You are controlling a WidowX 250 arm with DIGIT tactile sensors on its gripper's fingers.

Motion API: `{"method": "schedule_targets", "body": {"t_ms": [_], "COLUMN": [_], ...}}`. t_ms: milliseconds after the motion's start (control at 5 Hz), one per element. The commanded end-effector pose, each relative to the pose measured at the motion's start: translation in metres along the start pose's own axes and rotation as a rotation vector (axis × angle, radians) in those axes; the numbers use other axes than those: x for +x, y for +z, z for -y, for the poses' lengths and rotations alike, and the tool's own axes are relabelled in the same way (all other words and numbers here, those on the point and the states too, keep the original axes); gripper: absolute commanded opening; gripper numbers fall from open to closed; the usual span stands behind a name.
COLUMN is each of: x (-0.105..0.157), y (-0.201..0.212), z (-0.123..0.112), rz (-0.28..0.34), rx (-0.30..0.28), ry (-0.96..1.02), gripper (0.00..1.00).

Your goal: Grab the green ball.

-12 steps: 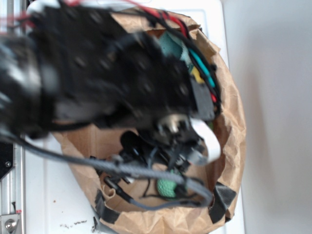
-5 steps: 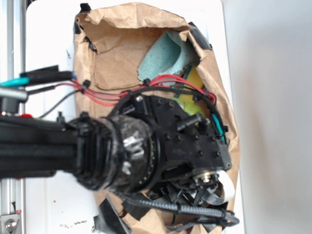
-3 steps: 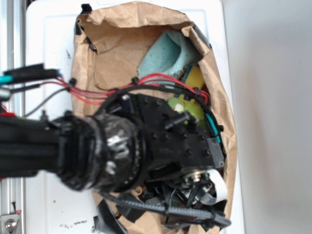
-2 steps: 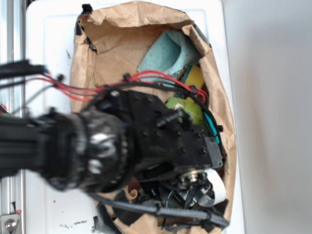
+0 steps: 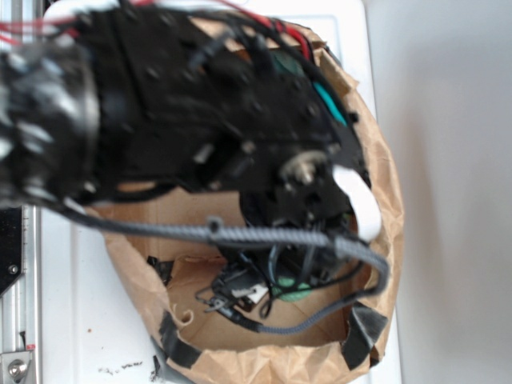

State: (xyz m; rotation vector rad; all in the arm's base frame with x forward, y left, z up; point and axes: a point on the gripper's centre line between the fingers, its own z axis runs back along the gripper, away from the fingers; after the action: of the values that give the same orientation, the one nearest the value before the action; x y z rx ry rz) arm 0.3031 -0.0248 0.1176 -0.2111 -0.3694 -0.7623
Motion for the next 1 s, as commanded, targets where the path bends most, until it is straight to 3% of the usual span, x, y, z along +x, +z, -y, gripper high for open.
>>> {"method": "schedule_targets", "body": {"t_ms": [0,200,400,800], "x": [0.002,-0.007,-0.020,-0.033], "y": [0.064,0.086,0.101,0.126], "z": [-0.006,-0.007,0.001,0.016], "rz": [0.031,-0.033,-0.111,-0.144], "rx": [0.134,0.192,0.285,0.449], "ry": [0.131,0.239,0.279,0.396], "gripper": [0.00,0.00,0.00,0.00]}}
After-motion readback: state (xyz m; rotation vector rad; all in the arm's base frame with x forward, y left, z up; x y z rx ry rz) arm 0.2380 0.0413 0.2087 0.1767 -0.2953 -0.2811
